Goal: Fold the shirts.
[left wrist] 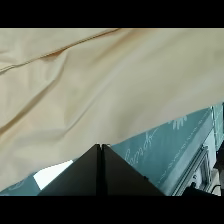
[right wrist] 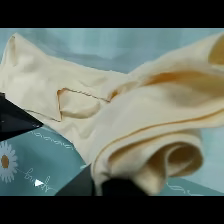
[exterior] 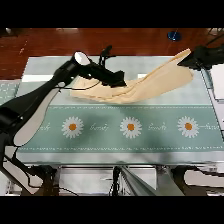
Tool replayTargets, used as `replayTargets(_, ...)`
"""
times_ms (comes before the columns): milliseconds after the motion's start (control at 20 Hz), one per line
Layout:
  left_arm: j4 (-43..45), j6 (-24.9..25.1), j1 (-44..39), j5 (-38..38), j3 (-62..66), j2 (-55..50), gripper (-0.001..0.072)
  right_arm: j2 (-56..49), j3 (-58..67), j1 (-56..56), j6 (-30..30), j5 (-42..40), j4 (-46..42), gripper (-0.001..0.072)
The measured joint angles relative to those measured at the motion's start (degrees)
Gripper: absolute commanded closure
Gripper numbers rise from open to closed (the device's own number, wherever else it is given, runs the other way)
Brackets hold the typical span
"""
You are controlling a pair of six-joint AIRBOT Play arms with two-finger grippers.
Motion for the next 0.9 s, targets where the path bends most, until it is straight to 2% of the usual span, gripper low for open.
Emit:
replayTargets(300, -1.62, -4.13, -5.99, 2.73, 0.00, -4.17, 0.0675, 5.16, 0.00, 0.00, 0.28, 1.81, -0.33, 0.0687)
replayTargets(500, -6.45, -4.79, -9.66, 6.60, 0.00, -6.43, 0.0676, 8.24, 0.00, 0.00, 0.46, 2.29, -0.46, 0.0687)
replayTargets(750, -10.21, -1.05, -8.59, 8.98, 0.00, -5.79, 0.0677, 9.70, 0.00, 0.02, 1.05, 2.40, -1.11, 0.0687)
replayTargets(900, -10.88, 3.32, -1.73, 4.20, 0.00, -1.77, 0.0677, 9.92, 0.00, 1.09, 1.75, 2.21, -1.81, 0.0688)
